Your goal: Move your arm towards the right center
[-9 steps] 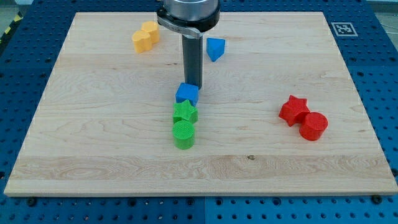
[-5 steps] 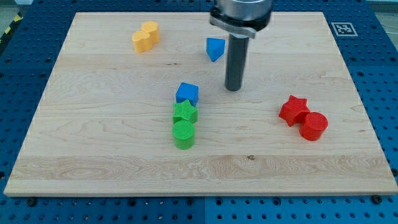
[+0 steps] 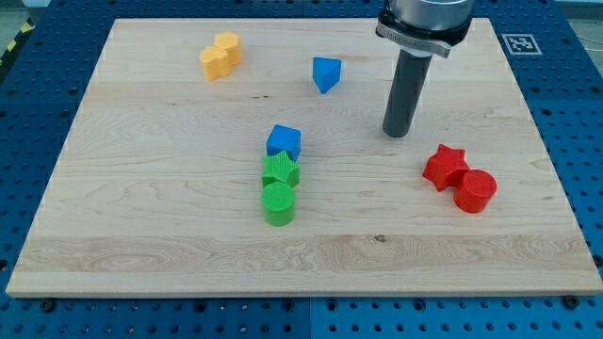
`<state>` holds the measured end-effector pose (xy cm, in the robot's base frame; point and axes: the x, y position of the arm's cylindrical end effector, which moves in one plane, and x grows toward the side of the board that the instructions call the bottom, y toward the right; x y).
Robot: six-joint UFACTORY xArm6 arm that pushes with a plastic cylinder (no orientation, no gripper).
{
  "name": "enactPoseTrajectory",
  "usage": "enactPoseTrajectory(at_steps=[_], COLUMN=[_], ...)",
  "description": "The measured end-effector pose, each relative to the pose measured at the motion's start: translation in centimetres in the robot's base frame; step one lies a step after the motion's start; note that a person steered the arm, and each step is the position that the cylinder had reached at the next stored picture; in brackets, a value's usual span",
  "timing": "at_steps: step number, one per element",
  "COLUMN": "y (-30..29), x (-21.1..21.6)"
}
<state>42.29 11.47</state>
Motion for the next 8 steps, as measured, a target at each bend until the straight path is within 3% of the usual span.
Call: enactPoseTrajectory(at_steps=[5,7,8], y=[3.3,3.3,-1.6], x=[-0.8,-5.0,-7.8])
